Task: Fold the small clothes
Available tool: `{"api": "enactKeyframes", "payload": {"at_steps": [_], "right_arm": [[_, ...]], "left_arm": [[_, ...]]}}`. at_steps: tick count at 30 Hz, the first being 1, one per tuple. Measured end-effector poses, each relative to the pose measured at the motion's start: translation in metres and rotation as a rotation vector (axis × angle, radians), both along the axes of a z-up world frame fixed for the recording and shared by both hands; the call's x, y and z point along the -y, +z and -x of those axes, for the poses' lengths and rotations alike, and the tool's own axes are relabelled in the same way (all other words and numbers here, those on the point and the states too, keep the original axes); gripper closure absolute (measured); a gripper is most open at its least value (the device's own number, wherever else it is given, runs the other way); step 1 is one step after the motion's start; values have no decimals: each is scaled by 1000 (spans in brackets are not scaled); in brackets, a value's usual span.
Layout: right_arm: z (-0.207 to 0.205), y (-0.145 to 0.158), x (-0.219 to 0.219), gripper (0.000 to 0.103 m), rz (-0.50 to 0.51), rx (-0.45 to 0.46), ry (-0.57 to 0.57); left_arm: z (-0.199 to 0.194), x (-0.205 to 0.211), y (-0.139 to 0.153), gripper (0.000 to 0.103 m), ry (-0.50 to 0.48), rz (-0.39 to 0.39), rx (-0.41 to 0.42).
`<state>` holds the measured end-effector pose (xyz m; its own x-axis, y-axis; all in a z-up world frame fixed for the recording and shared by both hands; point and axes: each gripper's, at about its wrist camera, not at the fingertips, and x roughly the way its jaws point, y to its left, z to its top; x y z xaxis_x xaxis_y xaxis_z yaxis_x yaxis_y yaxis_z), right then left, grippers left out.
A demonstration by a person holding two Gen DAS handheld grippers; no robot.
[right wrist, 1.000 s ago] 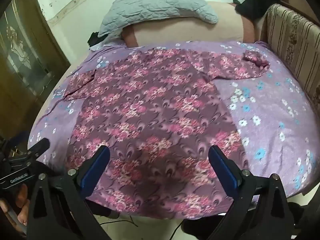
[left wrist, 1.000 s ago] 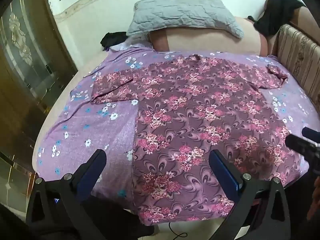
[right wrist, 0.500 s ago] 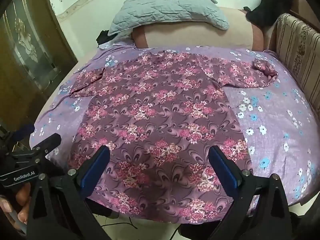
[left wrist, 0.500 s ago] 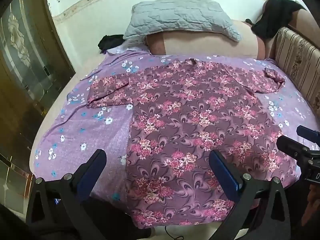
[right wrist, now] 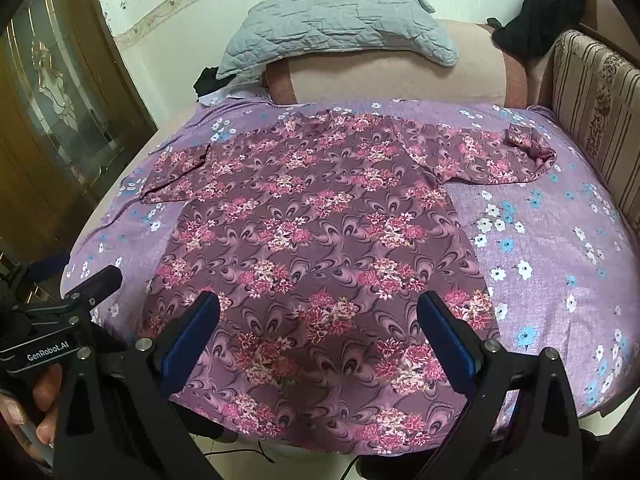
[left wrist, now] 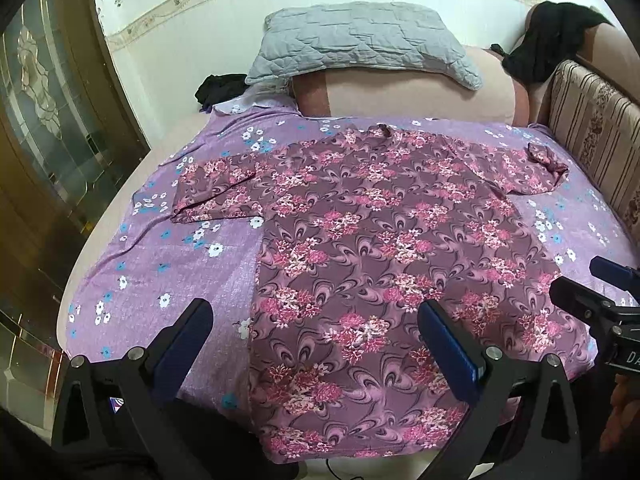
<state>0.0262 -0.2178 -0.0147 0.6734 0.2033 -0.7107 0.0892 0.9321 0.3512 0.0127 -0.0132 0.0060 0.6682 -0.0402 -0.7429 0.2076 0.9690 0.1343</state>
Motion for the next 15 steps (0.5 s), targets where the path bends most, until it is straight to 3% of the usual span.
{"api": "enactKeyframes", "payload": {"at_steps": [15], "right_arm": [[-1, 1, 8, 4, 12, -12, -4]], "left_arm": [[-1, 2, -1, 1, -2, -3, -4]]}}
